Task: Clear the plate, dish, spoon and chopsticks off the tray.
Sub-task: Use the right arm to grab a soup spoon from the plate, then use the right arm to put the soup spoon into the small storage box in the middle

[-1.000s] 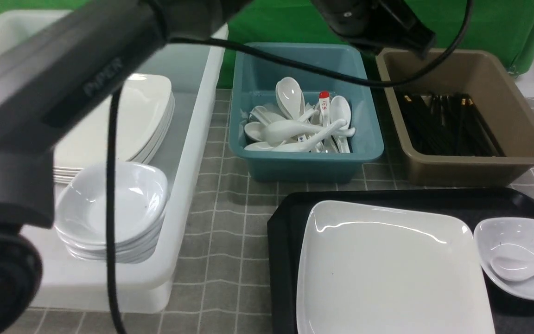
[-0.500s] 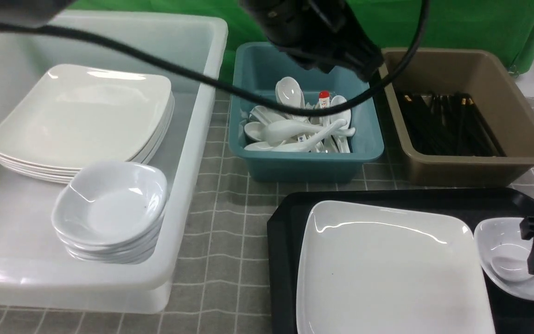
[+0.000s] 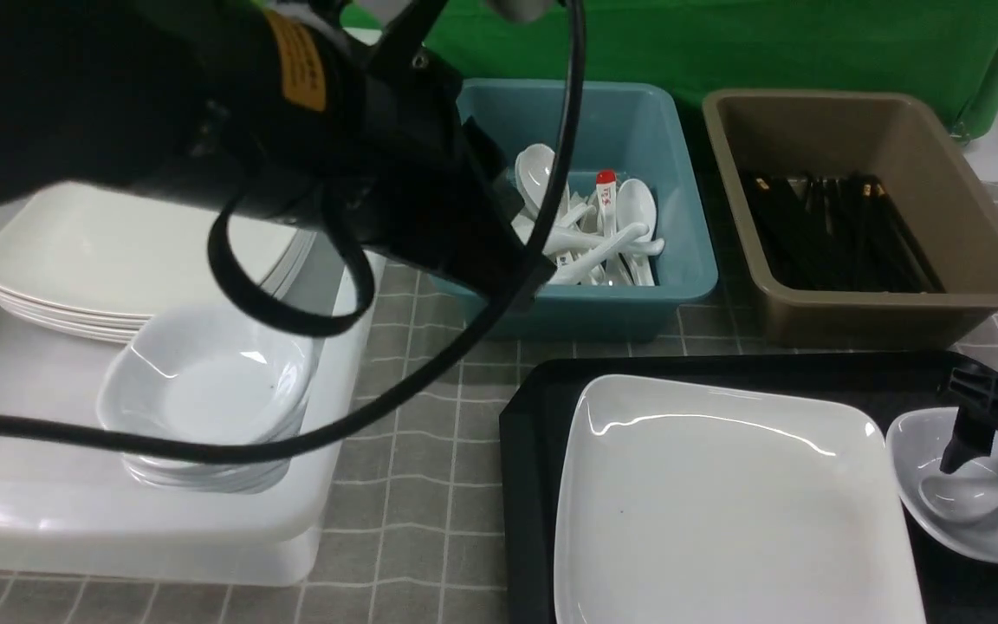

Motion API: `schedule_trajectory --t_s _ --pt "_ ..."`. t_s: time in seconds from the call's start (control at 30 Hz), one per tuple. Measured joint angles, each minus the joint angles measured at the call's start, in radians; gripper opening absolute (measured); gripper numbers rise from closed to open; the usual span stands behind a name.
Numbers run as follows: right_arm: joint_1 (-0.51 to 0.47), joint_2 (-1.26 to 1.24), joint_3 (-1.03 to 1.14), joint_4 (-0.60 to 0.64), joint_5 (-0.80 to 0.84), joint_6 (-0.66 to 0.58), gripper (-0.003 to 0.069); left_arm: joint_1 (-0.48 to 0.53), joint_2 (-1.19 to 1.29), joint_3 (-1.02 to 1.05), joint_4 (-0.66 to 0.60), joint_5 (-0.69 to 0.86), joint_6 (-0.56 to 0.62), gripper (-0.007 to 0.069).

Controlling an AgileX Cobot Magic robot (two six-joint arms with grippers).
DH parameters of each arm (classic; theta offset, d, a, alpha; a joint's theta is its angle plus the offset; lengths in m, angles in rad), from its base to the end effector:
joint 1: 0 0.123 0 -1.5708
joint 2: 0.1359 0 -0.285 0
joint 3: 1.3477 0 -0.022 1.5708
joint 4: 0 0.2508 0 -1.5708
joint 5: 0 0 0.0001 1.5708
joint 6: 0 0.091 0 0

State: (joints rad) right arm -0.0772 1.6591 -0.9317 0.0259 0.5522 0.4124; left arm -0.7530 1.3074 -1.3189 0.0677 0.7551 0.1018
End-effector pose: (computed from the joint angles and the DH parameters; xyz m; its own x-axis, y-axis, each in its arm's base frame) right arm 0.3103 -0.0228 0.1841 -0.8100 0.4848 -0.3299 0.4554 0.8745 0.1670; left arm 0.2095 -0.1906 0.3968 -0.3407 0.5255 -0.7796 0.7157 0.6827 0.1473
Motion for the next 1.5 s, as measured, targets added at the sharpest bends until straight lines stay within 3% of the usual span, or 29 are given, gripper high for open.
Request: schedule_trajectory --t_s 0.23,0.33,0.37,0.4,0.43,0.47,0.5,0.93,1.03,1.17,1.27,1.33,1.5 --pt "0.000 0.030 0.000 0.013 -0.030 0.028 0.0566 0.000 -0.015 0.000 0.009 -0.009 0.000 0.0005" --pt "0.000 0.037 0.000 0.013 -0.038 0.034 0.0458 0.000 -0.015 0.000 0.010 -0.009 0.000 0.0005" --pt "0.000 0.039 0.000 0.014 -0.040 0.036 0.0358 0.000 -0.015 0.000 0.010 -0.009 0.000 0.0005" --pt "0.000 0.039 0.000 0.014 -0.042 0.036 0.0325 0.000 -0.015 0.000 0.010 -0.009 -0.001 0.0005" --pt "0.000 0.038 -0.002 0.011 -0.045 0.036 0.0162 0.000 -0.015 0.000 0.010 -0.009 -0.001 0.0005" --pt "0.000 0.036 -0.002 0.011 -0.048 0.036 0.0149 0.000 -0.015 0.000 0.010 -0.009 -0.001 0.0005" --pt "-0.001 0.028 -0.003 0.010 -0.052 0.038 0.0082 0.000 -0.015 0.001 0.010 -0.009 -0.001 0.0005" --pt "-0.002 -0.205 -0.002 0.025 -0.014 -0.060 0.0058 0.001 -0.016 0.001 0.043 -0.008 -0.049 0.0005" --pt "0.005 -0.261 -0.006 0.099 -0.018 -0.143 0.0057 0.020 -0.018 0.001 0.106 -0.001 -0.127 0.0005" --pt "0.076 -0.291 -0.100 0.336 -0.015 -0.356 0.0054 0.150 -0.029 0.001 0.156 0.001 -0.237 0.0005" --pt "0.150 -0.263 -0.194 0.414 -0.017 -0.412 0.0054 0.240 -0.035 0.001 0.105 0.008 -0.230 0.0005" --pt "0.255 -0.167 -0.355 0.449 -0.020 -0.445 0.0054 0.336 -0.036 0.005 -0.032 0.041 -0.126 0.0005" --pt "0.351 0.036 -0.612 0.459 -0.018 -0.456 0.0054 0.398 -0.036 0.042 -0.250 0.067 0.037 0.0005"
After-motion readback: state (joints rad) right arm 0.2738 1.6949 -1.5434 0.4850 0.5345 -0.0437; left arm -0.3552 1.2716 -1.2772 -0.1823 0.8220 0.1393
